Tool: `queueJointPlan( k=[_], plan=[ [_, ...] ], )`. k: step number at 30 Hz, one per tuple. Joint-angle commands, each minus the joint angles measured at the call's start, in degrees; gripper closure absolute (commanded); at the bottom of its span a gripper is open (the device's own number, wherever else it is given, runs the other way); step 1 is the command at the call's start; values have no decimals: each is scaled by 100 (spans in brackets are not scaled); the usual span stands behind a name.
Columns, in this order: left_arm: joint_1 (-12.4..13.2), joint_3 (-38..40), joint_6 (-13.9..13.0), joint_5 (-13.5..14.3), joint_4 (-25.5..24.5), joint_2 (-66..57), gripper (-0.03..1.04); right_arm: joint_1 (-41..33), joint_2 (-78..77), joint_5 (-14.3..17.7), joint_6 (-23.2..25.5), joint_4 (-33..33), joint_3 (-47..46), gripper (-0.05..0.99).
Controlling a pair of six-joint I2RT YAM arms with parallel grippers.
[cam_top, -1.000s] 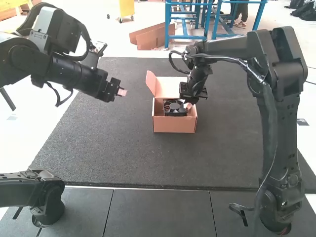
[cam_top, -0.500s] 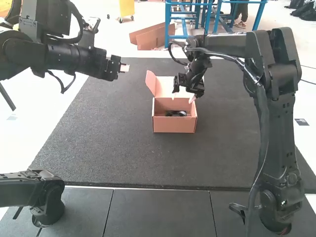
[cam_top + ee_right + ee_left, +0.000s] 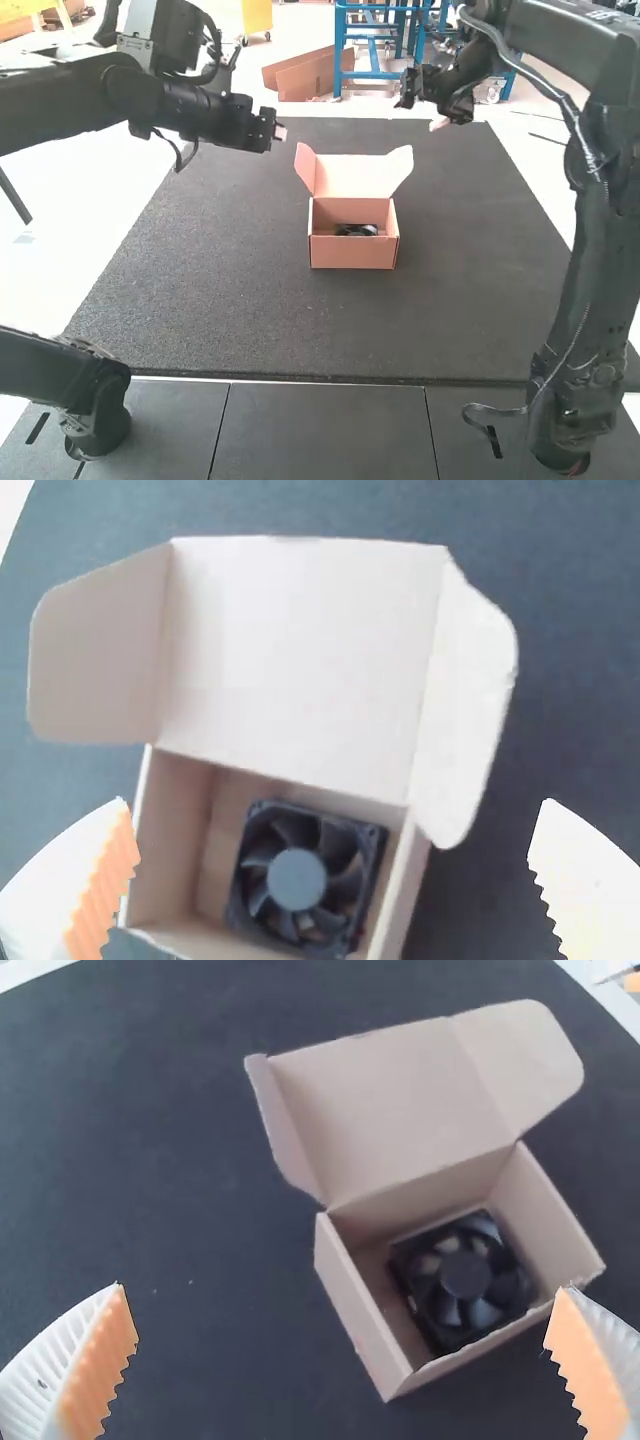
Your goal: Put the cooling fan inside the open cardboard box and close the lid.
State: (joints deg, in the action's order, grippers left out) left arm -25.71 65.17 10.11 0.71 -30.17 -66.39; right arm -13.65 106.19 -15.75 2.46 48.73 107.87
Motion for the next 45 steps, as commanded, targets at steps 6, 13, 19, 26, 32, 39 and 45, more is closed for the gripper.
queueJointPlan(
  k=[6,13,19,26,32,39,45],
  plan=[
    [242,488,246,254,178,-691,4,301,-1479,590,-650,-1252,-1893,4],
    [541,611,246,448,354,-1254,4,293,-2234,634,-387,-2693,-3396,4],
    [638,655,237,658,600,-1728,4,293,-2366,634,-158,-3405,-3906,4],
    [849,849,228,905,917,-2326,4,293,-1883,555,-158,-3546,-3791,4],
    [1033,1103,220,975,1101,-2809,4,293,-1259,441,-96,-3555,-3334,4],
    [1121,1499,176,975,1207,-3354,4,284,-582,388,53,-3563,-2666,4],
    [1095,1798,123,966,1189,-3758,4,249,-99,344,132,-3388,-2095,4]
  ],
)
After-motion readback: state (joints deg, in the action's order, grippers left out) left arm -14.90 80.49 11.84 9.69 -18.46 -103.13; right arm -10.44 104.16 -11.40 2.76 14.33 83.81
